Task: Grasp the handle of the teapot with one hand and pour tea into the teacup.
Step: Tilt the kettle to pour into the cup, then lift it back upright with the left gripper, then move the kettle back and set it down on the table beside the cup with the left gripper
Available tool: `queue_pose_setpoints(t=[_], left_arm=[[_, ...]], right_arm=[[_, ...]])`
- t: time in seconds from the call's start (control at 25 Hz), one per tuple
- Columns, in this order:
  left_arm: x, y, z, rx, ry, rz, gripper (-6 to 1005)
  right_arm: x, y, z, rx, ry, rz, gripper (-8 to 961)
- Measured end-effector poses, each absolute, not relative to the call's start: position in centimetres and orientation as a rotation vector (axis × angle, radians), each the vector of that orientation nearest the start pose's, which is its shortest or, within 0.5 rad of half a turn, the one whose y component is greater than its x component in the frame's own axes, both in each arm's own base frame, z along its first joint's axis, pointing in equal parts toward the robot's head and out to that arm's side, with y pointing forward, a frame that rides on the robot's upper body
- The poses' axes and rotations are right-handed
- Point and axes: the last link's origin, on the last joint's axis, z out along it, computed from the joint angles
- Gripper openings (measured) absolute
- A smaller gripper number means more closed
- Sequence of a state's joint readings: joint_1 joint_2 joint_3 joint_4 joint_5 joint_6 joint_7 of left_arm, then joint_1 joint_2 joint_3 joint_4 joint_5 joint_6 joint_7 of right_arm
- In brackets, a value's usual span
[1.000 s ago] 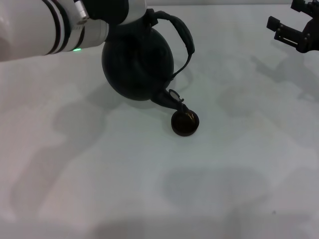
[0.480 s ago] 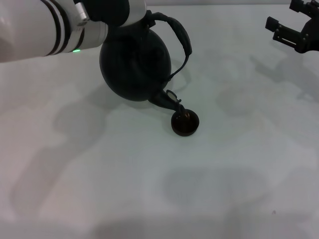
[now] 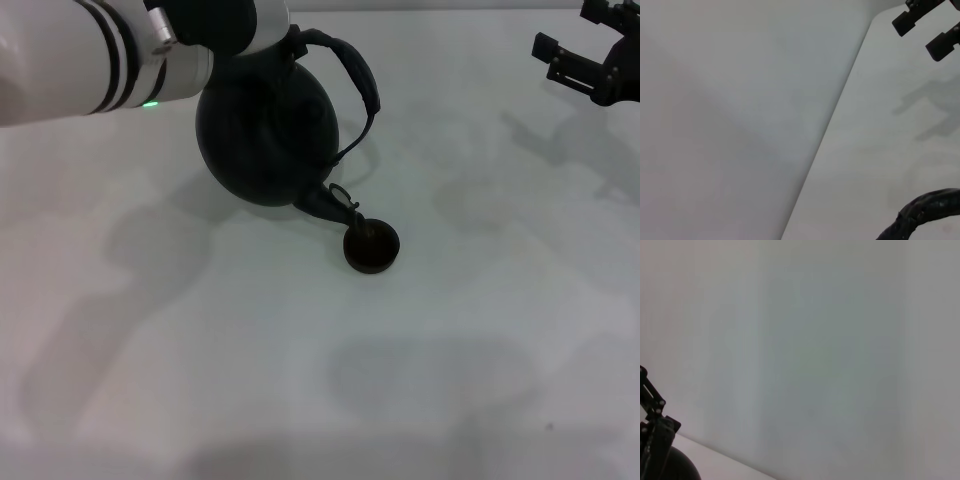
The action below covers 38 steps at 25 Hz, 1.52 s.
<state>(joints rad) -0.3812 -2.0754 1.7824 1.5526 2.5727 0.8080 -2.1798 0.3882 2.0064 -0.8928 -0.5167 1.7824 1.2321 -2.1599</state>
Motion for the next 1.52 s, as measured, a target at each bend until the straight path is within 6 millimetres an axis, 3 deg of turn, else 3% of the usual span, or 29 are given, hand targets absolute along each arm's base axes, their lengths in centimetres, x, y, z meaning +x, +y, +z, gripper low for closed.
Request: queue_pose_setpoints(t=[0.48,1.04,1.12,1.52], left_arm=[[-12.5,36.1,-3.1,-2.430,0.058,0.097,113],[-14.5,35.6,-0.3,-2.414,-0.161,-0.161,114],[-16.0,35.4,1.0,-2.383,-0.215,-0.226,114],[-22.4,33.7,3.2,-2.300,-0.358,-0.401,113]], right_arm=[[31.4,34.4,3.5,-2.189,0.486,0.738,844],[31.4,34.3,3.4,-2.193,0.493,0.741,842],[31.4,34.3,3.4,-2.195,0.493,0.741,843],[31.5,34.1,3.2,-2.202,0.498,0.738,844]])
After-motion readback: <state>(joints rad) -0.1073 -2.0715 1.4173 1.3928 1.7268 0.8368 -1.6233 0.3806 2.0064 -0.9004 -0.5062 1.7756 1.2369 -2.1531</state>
